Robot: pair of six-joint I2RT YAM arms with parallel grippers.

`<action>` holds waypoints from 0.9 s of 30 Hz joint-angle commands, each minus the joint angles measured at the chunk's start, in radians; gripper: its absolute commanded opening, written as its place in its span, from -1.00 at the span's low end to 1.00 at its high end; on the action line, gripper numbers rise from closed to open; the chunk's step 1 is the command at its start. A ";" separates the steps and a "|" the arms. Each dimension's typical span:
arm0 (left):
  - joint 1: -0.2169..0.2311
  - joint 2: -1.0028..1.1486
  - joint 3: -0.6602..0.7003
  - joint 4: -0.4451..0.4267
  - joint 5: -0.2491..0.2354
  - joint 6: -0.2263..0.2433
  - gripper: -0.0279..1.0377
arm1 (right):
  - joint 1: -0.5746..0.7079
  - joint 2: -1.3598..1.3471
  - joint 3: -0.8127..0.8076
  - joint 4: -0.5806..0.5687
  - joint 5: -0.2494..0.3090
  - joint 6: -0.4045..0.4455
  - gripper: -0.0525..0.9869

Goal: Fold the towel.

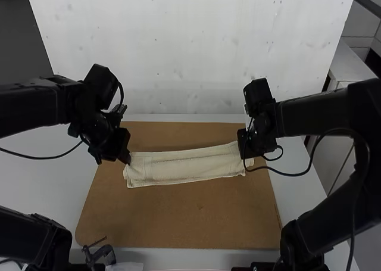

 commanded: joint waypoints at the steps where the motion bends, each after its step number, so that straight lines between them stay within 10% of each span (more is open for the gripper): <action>1: 0.008 0.020 -0.028 0.031 -0.068 -0.007 -0.91 | 0.014 0.025 0.021 0.010 0.050 -0.005 -0.87; 27: 0.155 0.475 0.146 0.264 -0.136 0.045 -0.91 | 0.000 0.343 0.126 0.225 0.066 0.045 -0.77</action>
